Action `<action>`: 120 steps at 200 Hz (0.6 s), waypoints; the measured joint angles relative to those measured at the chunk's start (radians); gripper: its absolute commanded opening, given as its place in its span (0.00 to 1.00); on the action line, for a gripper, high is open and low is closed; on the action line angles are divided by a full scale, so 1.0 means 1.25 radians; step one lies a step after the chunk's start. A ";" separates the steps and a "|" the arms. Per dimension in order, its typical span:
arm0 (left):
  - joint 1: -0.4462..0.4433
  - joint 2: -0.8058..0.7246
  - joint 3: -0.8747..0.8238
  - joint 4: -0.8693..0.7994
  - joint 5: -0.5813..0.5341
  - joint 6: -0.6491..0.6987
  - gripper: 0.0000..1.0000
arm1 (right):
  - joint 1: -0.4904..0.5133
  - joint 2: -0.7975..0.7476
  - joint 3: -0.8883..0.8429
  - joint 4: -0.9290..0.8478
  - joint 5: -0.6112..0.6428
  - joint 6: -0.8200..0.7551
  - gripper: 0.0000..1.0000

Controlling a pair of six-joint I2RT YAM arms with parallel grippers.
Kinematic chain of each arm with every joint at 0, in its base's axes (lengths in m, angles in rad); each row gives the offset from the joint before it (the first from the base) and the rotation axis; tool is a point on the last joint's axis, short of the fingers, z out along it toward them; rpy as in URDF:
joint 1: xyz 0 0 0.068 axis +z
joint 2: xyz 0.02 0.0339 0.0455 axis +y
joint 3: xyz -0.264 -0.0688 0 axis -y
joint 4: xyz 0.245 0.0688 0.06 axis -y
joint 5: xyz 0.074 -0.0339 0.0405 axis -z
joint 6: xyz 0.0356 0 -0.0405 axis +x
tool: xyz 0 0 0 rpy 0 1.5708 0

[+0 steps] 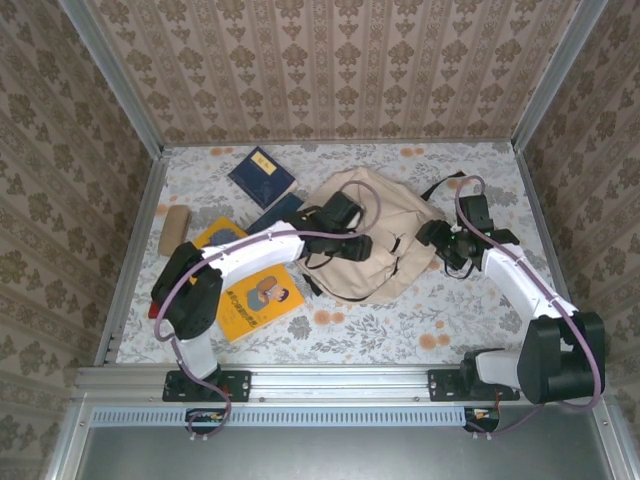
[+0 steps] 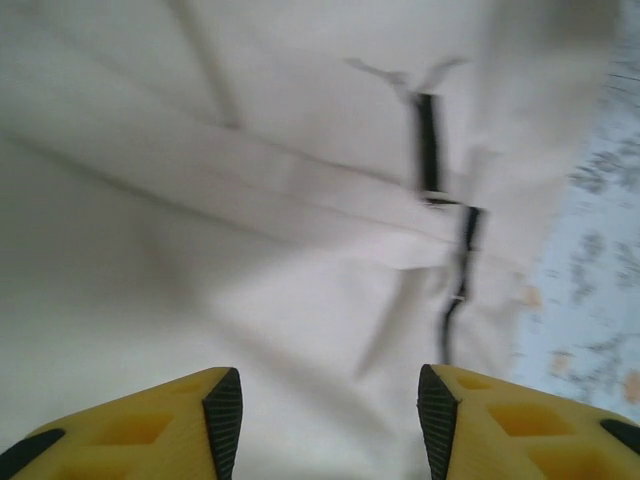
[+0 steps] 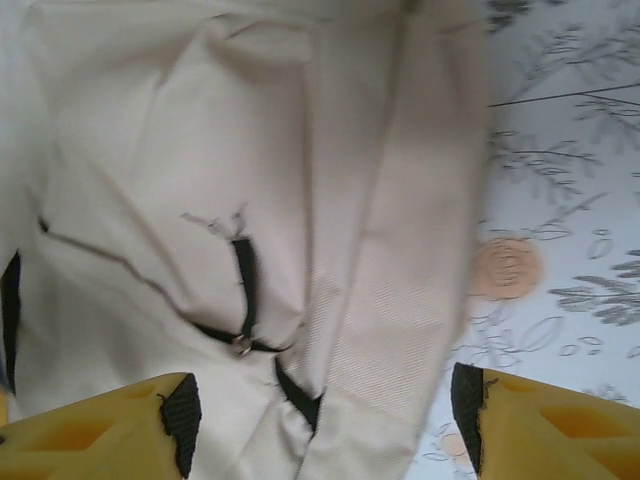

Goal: Pack books, pencil case, and school supplies into a backpack

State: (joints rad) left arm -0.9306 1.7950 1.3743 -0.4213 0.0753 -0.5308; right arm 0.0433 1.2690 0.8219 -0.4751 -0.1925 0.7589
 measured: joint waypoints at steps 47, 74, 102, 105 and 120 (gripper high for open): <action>-0.096 0.134 0.162 -0.012 -0.014 0.000 0.43 | -0.075 0.002 -0.041 0.007 -0.036 0.000 0.67; -0.114 0.228 0.222 -0.028 -0.016 -0.011 0.34 | -0.105 0.002 -0.063 0.018 -0.064 0.000 0.65; -0.118 0.292 0.254 -0.041 -0.016 -0.044 0.34 | -0.115 0.002 -0.073 0.028 -0.086 0.000 0.66; -0.118 0.295 0.254 -0.041 -0.016 -0.048 0.34 | -0.115 0.002 -0.074 0.028 -0.087 0.000 0.66; -0.118 0.308 0.254 -0.041 -0.016 -0.064 0.35 | -0.115 0.002 -0.083 0.037 -0.097 -0.002 0.65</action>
State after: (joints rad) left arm -1.0782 2.1796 1.6920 -0.4728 0.0551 -0.6109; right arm -0.1005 1.2720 0.7177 -0.4294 -0.3134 0.7570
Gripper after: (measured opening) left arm 0.345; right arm 0.654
